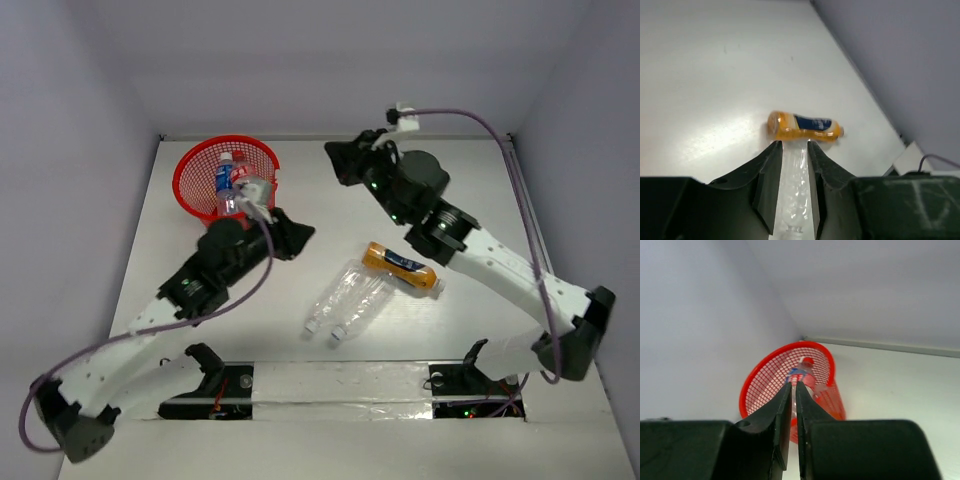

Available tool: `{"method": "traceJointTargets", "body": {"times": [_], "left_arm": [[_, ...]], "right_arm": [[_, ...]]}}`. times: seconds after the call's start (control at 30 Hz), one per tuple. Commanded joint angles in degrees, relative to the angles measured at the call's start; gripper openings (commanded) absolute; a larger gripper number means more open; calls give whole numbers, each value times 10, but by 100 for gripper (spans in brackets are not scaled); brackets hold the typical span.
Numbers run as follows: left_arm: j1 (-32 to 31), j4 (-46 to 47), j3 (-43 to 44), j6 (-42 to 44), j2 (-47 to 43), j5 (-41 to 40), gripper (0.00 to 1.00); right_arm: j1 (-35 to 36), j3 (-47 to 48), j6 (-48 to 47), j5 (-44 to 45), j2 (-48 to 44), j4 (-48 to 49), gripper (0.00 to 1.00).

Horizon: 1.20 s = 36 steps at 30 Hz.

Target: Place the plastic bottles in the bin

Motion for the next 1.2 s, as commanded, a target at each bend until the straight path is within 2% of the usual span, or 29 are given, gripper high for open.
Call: {"method": "traceJointTargets", "body": {"times": [0.0, 0.1, 0.13, 0.2, 0.23, 0.27, 0.37, 0.4, 0.5, 0.6, 0.67, 0.8, 0.9, 0.93, 1.07, 1.17], "left_arm": [[-81, 32, -1, 24, 69, -115, 24], [-114, 54, -2, 47, 147, -106, 32], [-125, 56, -1, 54, 183, -103, 44], [-136, 63, 9, 74, 221, -105, 58], [-141, 62, 14, 80, 239, -105, 72], [-146, 61, 20, 86, 274, -104, 77], [-154, 53, 39, 98, 334, -119, 86], [-159, 55, 41, 100, 346, -118, 87], [-160, 64, 42, 104, 386, -104, 87], [-160, 71, 46, 112, 420, -78, 88], [-160, 70, 49, 114, 447, -80, 88], [-160, 64, 63, 113, 485, -95, 86], [-160, 65, 63, 109, 498, -102, 78], [-160, 64, 62, 108, 498, -104, 72], [-160, 66, 42, 98, 466, -120, 63], [-160, 62, 21, 87, 422, -135, 62]], "right_arm": [[0, -92, 4, 21, -78, 40, 13], [0, -188, 23, 24, -156, 26, 13], [0, -229, 28, 26, -173, 13, 14], [0, -267, 47, 31, -226, 2, 15], [0, -286, 51, 31, -244, 0, 16], [0, -316, 63, 33, -260, -13, 17], [0, -362, 85, 37, -317, -50, 32], [0, -373, 95, 37, -327, -60, 44], [0, -425, 132, 27, -369, -90, 68], [0, -466, 169, 14, -407, -107, 79], [0, -499, 195, 2, -432, -124, 81], [0, -532, 229, -19, -459, -161, 93], [0, -536, 258, -17, -454, -215, 100], [0, -533, 264, -17, -448, -229, 100], [0, -541, 293, -20, -429, -268, 100], [0, -553, 311, -15, -419, -285, 100]]}}
